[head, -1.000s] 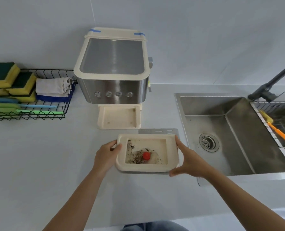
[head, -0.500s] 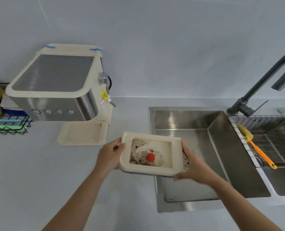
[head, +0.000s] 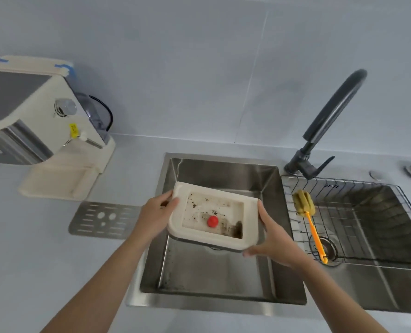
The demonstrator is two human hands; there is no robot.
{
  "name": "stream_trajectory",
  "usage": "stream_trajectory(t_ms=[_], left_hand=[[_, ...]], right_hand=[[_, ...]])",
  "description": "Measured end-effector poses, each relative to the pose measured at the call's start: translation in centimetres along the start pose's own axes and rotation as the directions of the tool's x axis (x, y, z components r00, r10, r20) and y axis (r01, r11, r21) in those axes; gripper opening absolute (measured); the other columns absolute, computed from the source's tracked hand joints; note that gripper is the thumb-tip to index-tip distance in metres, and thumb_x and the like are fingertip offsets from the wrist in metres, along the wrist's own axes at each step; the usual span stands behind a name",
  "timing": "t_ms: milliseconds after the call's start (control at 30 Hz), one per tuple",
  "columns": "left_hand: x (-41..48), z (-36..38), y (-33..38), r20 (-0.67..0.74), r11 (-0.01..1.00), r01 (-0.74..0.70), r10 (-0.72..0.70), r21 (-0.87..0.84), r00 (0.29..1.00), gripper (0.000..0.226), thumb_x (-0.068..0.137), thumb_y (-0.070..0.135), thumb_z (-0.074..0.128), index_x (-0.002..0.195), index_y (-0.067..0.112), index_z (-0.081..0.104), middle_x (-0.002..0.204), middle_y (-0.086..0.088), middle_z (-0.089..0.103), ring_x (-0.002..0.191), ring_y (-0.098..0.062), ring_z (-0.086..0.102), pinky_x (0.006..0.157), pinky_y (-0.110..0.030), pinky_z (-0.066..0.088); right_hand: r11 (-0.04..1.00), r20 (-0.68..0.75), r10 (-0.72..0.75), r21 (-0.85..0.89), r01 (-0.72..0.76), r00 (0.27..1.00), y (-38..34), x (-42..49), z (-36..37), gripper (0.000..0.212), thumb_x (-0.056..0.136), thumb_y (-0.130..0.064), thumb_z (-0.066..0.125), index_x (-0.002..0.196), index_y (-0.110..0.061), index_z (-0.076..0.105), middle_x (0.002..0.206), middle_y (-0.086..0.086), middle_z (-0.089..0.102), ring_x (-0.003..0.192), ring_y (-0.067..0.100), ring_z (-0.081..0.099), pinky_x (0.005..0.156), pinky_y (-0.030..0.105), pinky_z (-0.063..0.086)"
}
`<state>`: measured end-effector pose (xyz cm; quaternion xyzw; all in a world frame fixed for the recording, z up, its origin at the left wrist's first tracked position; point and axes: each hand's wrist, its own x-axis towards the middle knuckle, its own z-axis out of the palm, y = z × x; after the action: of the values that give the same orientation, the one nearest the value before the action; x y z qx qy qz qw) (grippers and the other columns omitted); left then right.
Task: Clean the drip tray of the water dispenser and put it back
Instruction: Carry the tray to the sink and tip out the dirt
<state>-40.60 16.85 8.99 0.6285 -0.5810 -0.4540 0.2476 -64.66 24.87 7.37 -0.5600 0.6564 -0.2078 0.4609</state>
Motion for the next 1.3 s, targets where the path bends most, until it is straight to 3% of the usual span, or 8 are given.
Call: stream_trajectory(t_ms=[200,367,500,633,800,1067,1233,1300], left_hand=[[0.7,0.7,0.7,0.014,0.999,0.006,-0.007,0.038,1.000,0.039,0.091,0.025,0.048,0.130,0.022,0.049,0.103,0.001,0.060,0.095,-0.017,0.057,0.078,-0.026,0.043],[1.6,0.7,0.8,0.020,0.998,0.019,-0.021,0.057,1.000,0.041,0.091,0.024,0.049,0.131,0.021,0.047,0.101,0.001,0.059,0.093,-0.015,0.056,0.065,-0.018,0.043],[2.5,0.5,1.0,0.046,0.989,0.025,-0.032,0.144,0.998,0.040,0.092,0.024,0.047,0.131,0.018,0.048,0.101,0.001,0.057,0.091,-0.015,0.054,0.061,-0.016,0.042],[3.7,0.1,1.1,0.051,0.970,0.022,-0.035,0.241,0.998,0.038,0.092,0.025,0.045,0.129,0.017,0.050,0.111,-0.005,0.062,0.097,-0.019,0.056,0.079,-0.029,0.046],[5.4,-0.2,1.9,0.087,0.933,-0.022,-0.010,0.360,0.996,0.036,0.092,0.024,0.042,0.125,0.014,0.054,0.102,-0.004,0.060,0.090,-0.018,0.054,0.061,-0.022,0.040],[8.6,0.1,4.1,0.123,0.788,-0.115,0.050,0.604,0.991,0.031,0.090,0.027,0.044,0.102,0.007,0.064,0.099,-0.012,0.065,0.082,-0.022,0.056,0.059,-0.025,0.039],[10.3,1.6,6.7,0.173,0.626,-0.195,0.097,0.755,0.980,0.025,0.086,0.025,0.044,0.080,0.007,0.061,0.061,-0.001,0.047,0.069,-0.025,0.049,0.048,-0.025,0.029],[10.8,2.6,7.7,0.195,0.564,-0.220,0.105,0.796,0.975,0.025,0.085,0.025,0.044,0.068,0.009,0.052,0.057,0.000,0.042,0.066,-0.026,0.048,0.051,-0.026,0.030]], right_hand=[[0.991,0.014,-0.053,0.122,0.051,0.999,1.5,0.7,-0.6,0.108,0.055,-0.007,0.084,0.113,-0.065,0.014,0.117,-0.029,0.048,0.110,-0.020,0.043,0.090,0.007,0.038],[0.971,0.032,-0.069,0.233,0.059,0.997,2.4,1.6,0.1,0.101,0.050,-0.012,0.085,0.118,-0.059,0.027,0.125,-0.017,0.054,0.123,0.000,0.045,0.108,0.031,0.035],[0.951,0.058,-0.073,0.305,0.052,0.996,3.0,2.3,0.9,0.096,0.051,-0.010,0.085,0.127,-0.043,0.035,0.127,-0.013,0.054,0.124,0.004,0.046,0.111,0.038,0.034],[0.926,0.070,-0.069,0.375,0.038,0.995,3.5,3.1,1.9,0.096,0.051,-0.013,0.086,0.130,-0.036,0.037,0.126,-0.011,0.055,0.123,0.010,0.048,0.108,0.044,0.038],[0.882,0.065,-0.062,0.470,0.024,0.996,3.8,4.1,3.3,0.097,0.047,-0.017,0.086,0.130,-0.031,0.039,0.126,-0.004,0.055,0.122,0.016,0.049,0.104,0.042,0.043],[0.775,0.067,-0.020,0.631,-0.027,0.998,4.3,5.2,5.5,0.094,0.048,-0.016,0.085,0.129,-0.031,0.041,0.125,-0.005,0.058,0.118,0.015,0.053,0.100,0.038,0.047],[0.684,0.114,0.013,0.724,-0.092,0.993,4.4,6.1,7.3,0.093,0.045,-0.015,0.086,0.128,-0.024,0.045,0.127,0.001,0.058,0.120,0.019,0.053,0.103,0.044,0.043],[0.640,0.147,0.046,0.755,-0.142,0.988,4.4,6.3,8.0,0.089,0.045,-0.012,0.084,0.125,-0.025,0.046,0.123,-0.002,0.060,0.120,0.020,0.052,0.103,0.040,0.044]])
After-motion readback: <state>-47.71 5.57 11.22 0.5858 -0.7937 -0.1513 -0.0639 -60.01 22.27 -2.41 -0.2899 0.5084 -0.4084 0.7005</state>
